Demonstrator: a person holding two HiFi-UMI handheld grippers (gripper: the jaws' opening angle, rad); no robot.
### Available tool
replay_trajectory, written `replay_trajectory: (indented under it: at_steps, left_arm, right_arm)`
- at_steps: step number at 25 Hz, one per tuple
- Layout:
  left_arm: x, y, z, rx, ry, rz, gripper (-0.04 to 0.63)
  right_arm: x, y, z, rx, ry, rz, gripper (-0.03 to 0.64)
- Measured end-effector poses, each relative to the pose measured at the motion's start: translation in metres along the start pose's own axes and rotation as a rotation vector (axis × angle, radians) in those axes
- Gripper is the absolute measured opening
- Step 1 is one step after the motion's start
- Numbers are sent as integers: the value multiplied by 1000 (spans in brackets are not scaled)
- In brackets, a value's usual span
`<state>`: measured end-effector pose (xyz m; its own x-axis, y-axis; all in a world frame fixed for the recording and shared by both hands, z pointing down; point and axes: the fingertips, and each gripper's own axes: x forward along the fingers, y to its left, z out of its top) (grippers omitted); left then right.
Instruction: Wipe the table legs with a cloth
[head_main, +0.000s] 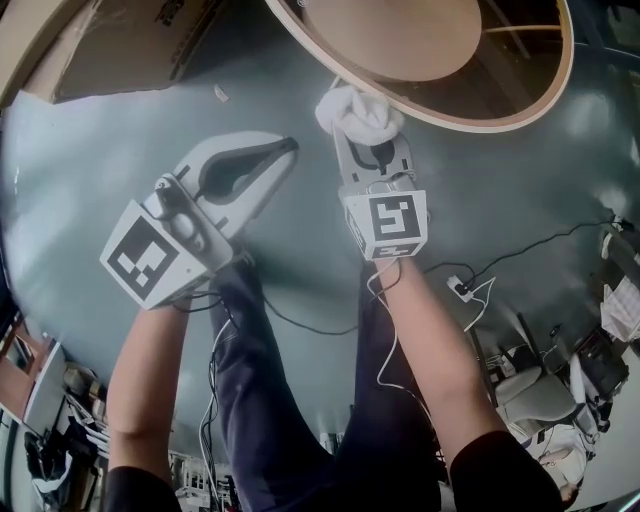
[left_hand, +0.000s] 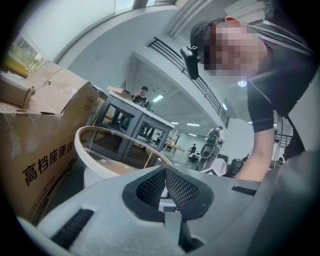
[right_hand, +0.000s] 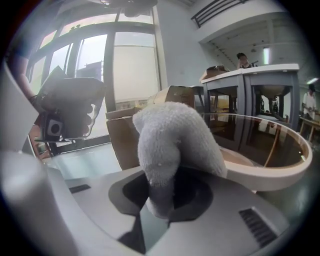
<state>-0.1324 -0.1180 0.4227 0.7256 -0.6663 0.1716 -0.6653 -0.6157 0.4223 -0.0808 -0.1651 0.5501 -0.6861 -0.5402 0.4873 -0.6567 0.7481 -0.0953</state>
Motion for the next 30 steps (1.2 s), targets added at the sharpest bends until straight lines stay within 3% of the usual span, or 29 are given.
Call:
replay_trajectory:
  at_steps: [11,18,30]
  left_arm:
    - [-5,16,-25,-19,8,-14,5]
    - [4,27,-53,-19,24,-36,5]
    - [12,64,-96,20,7,-28,5]
  right_arm:
    - [33,-14,-17,58,11,-33,77]
    - [42,-16,-32,38,6,-36,77]
    - [70,-26,-92,51,-1,-43,75]
